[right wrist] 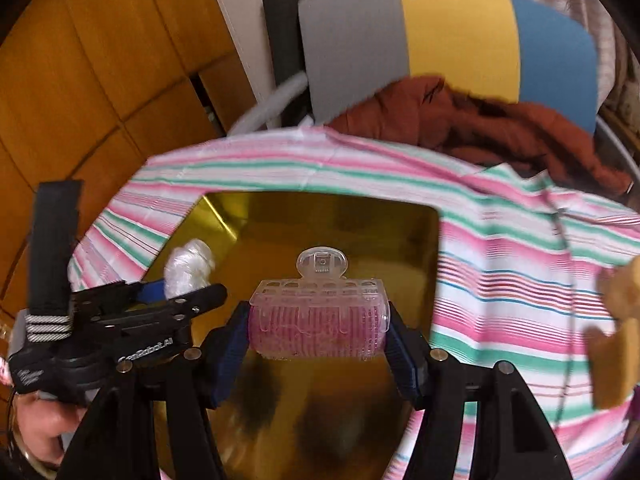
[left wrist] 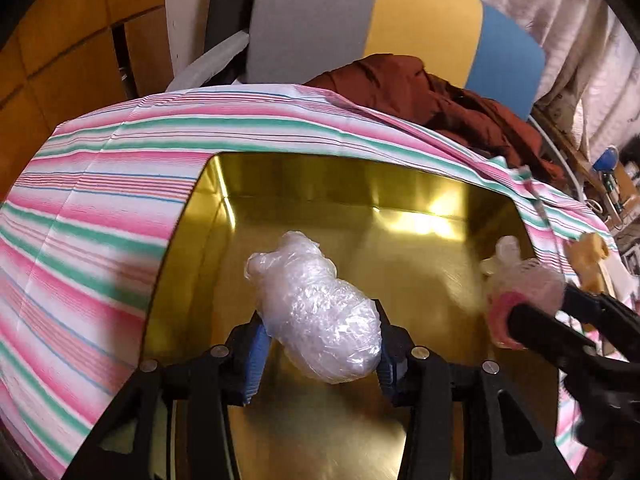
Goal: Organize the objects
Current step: 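Carry both items over the gold tray and open both tools to drop them, then move both tools back from the tray toward the remaining items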
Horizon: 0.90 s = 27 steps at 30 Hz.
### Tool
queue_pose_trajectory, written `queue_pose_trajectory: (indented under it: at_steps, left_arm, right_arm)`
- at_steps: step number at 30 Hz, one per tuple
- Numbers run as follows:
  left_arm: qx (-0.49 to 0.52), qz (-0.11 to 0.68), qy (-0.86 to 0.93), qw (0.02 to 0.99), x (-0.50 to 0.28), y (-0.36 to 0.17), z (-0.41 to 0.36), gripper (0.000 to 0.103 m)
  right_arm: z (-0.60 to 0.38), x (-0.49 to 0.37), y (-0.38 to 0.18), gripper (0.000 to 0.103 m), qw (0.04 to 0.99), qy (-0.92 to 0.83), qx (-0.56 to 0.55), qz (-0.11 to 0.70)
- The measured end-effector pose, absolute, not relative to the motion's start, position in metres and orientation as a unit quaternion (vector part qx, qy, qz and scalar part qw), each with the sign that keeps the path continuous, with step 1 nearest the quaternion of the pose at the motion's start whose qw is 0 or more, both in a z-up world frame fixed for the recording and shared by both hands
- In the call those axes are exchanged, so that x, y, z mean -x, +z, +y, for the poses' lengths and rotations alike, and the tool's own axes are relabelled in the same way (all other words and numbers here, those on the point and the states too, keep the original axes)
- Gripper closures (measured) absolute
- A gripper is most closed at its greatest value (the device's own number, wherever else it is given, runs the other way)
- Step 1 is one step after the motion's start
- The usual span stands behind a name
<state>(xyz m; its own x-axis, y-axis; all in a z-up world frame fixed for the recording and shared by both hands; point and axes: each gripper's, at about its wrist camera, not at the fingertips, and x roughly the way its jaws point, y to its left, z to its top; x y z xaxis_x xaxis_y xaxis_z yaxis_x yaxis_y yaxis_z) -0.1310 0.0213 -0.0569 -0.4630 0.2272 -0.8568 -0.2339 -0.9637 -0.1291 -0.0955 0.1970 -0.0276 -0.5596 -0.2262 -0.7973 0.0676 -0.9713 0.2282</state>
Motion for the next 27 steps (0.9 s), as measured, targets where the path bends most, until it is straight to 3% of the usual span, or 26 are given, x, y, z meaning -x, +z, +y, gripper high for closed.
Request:
queue_pose_trajectory:
  at_steps: [3, 6, 9, 11, 21, 27]
  left_arm:
    - [0.504, 0.019, 0.856, 0.116, 0.148, -0.062, 0.019, 0.055]
    - [0.508, 0.014, 0.854, 0.109, 0.161, -0.062, 0.018, 0.047]
    - [0.497, 0.006, 0.863, 0.088, 0.166, -0.055, 0.012, 0.024]
    - [0.482, -0.01, 0.872, 0.084, 0.164, -0.046, 0.005, 0.01]
    - [0.434, -0.098, 0.893, 0.058, 0.124, -0.02, -0.008, 0.002]
    - [0.409, -0.097, 0.902, 0.101, 0.084, -0.007, 0.022, 0.001]
  right_arm:
    - [0.191, 0.122, -0.041, 0.039, 0.074, -0.873, -0.475, -0.088]
    - [0.188, 0.141, -0.047, 0.039, 0.077, -0.87, -0.475, -0.108]
    - [0.192, 0.147, -0.045, 0.038, 0.073, -0.873, -0.466, -0.124]
    - [0.196, 0.143, -0.039, 0.029, 0.074, -0.877, -0.455, -0.135]
    - [0.233, 0.072, 0.002, 0.028, 0.062, -0.915, -0.38, -0.121]
    - [0.27, 0.016, 0.011, 0.028, 0.009, -0.932, -0.348, -0.097]
